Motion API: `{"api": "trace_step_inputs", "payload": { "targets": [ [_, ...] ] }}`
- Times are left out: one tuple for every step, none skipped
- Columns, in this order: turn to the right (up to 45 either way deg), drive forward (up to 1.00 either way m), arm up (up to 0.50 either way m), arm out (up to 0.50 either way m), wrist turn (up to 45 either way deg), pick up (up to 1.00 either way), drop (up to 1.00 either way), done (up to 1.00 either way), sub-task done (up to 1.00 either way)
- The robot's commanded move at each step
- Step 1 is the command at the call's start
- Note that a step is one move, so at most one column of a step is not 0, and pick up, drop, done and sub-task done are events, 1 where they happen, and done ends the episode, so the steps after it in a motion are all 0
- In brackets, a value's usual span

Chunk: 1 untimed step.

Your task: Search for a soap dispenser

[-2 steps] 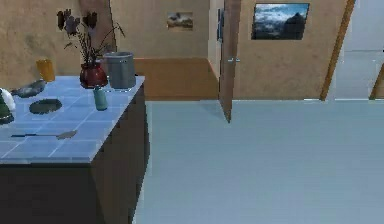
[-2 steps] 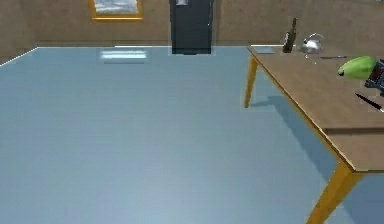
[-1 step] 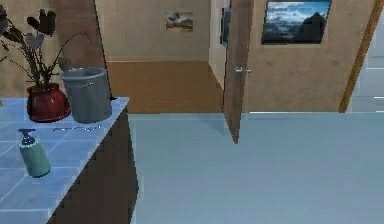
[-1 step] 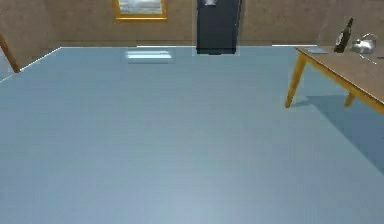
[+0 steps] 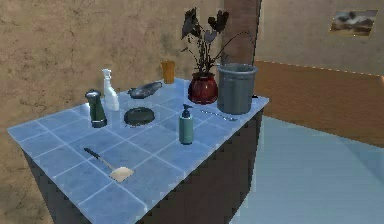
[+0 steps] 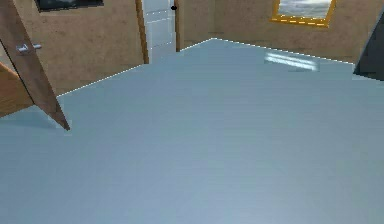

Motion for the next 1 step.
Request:
{"api": "trace_step_inputs", "payload": {
  "targets": [
    [0.0, 0.0, 0.0, 0.0, 0.0, 0.0, 0.0, 1.0, 0.0]
  ]
}}
